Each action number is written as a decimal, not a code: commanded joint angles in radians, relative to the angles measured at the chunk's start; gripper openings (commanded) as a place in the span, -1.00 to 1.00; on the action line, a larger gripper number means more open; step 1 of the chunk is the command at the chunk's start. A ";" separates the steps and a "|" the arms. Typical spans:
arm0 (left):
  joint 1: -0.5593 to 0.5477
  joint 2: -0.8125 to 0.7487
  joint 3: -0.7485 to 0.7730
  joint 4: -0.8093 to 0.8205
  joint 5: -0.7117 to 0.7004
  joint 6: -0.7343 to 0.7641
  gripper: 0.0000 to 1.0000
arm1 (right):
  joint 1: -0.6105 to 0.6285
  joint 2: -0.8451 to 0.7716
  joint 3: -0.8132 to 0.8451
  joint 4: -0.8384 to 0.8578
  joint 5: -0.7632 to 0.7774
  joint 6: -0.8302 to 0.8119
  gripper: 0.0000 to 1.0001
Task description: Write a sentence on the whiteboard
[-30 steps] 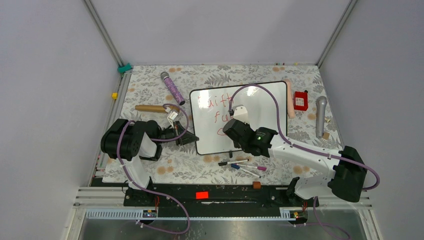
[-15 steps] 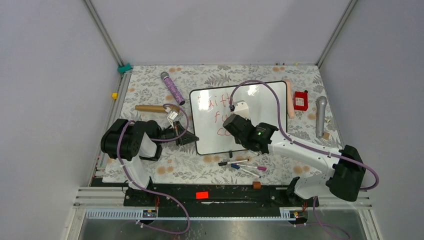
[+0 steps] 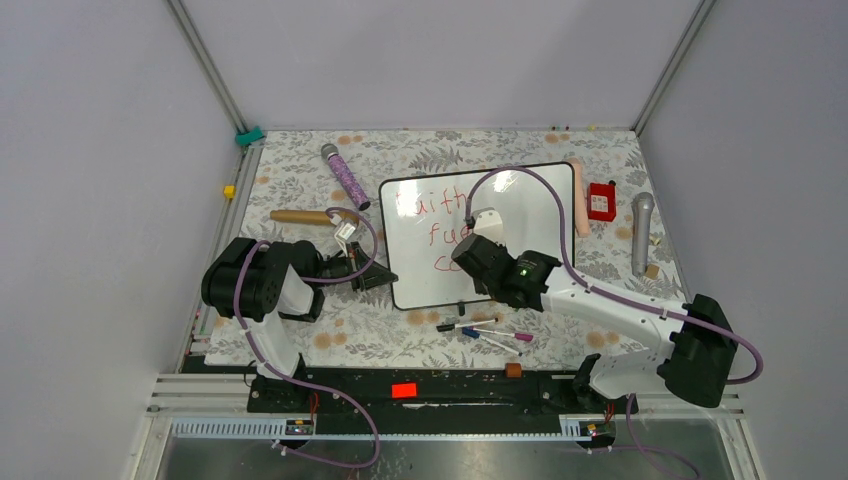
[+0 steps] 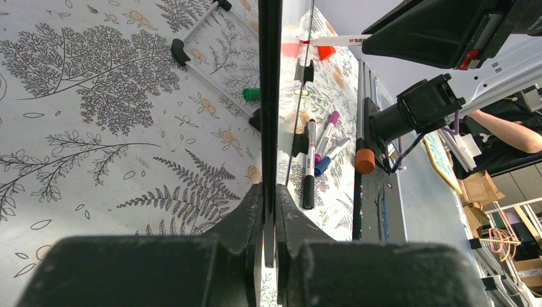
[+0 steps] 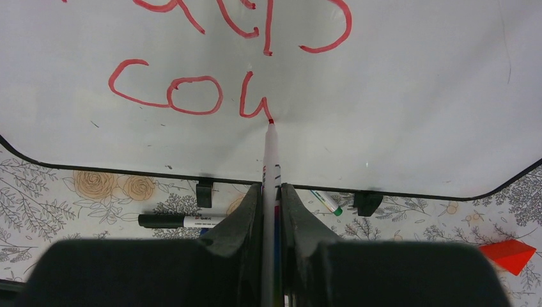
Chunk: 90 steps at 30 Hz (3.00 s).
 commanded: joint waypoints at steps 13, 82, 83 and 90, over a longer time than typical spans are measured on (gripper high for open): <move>-0.005 0.003 0.017 0.068 0.025 0.008 -1.00 | -0.019 -0.068 0.041 -0.010 0.050 -0.018 -1.00; -0.004 0.002 0.018 0.067 0.028 0.006 -1.00 | -0.091 -0.009 0.079 -0.008 0.066 -0.059 -1.00; -0.004 0.002 0.019 0.067 0.028 0.006 -1.00 | -0.093 -0.011 0.077 -0.008 0.065 -0.060 -1.00; -0.004 0.003 0.018 0.068 0.028 0.006 -1.00 | -0.104 -0.031 0.062 -0.008 0.067 -0.059 -1.00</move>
